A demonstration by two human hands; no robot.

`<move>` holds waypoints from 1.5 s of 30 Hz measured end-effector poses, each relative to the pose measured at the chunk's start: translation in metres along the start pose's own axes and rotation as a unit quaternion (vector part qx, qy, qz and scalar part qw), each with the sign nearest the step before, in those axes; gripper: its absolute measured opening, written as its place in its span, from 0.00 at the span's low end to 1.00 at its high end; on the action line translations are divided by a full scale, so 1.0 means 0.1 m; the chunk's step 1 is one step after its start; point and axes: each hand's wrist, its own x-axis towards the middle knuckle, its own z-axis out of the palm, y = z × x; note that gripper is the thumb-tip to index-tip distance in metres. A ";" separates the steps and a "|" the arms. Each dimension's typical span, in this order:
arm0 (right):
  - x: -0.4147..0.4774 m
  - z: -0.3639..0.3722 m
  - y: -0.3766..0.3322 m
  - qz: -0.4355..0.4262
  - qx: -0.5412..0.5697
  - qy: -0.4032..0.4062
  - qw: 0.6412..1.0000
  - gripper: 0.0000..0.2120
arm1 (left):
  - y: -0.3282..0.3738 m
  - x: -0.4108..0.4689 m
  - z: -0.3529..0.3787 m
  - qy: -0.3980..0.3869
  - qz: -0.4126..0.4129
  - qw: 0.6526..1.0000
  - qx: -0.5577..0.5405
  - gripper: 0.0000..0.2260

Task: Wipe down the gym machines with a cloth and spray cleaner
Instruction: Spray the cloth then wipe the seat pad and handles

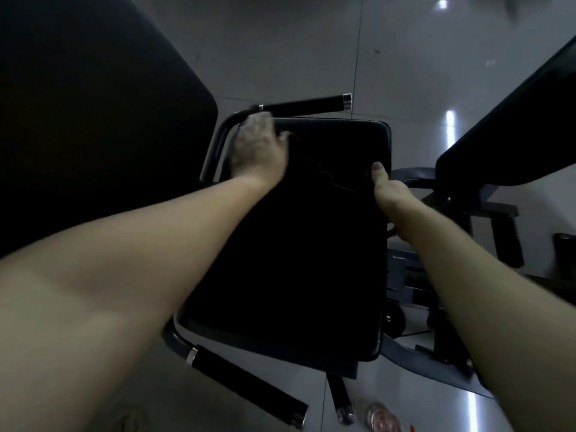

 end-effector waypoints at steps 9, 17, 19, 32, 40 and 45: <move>0.06 0.23 0.17 -0.064 0.117 0.179 0.975 0.31 | 0.32 0.03 0.12 0.034 -0.195 0.978 -0.064 0.33; 0.14 0.28 0.16 -0.102 0.089 0.219 0.966 0.26 | 1.26 -0.13 0.32 -0.054 0.172 0.982 -0.056 0.31; 0.16 0.26 0.17 -0.099 0.080 0.218 0.968 0.27 | 0.92 -0.24 0.26 -0.042 0.176 0.983 -0.041 0.30; 0.16 0.28 0.18 -0.101 0.093 0.211 0.968 0.29 | 0.42 -0.52 0.14 -0.018 -0.104 0.992 -0.067 0.33; 0.29 0.26 0.22 -0.091 0.151 0.234 0.956 0.27 | 1.26 -0.32 0.30 -0.092 0.180 0.977 -0.063 0.31; 0.08 0.19 0.16 -0.073 0.141 0.171 0.972 0.29 | 0.44 -1.16 0.13 -0.104 0.178 0.976 -0.073 0.33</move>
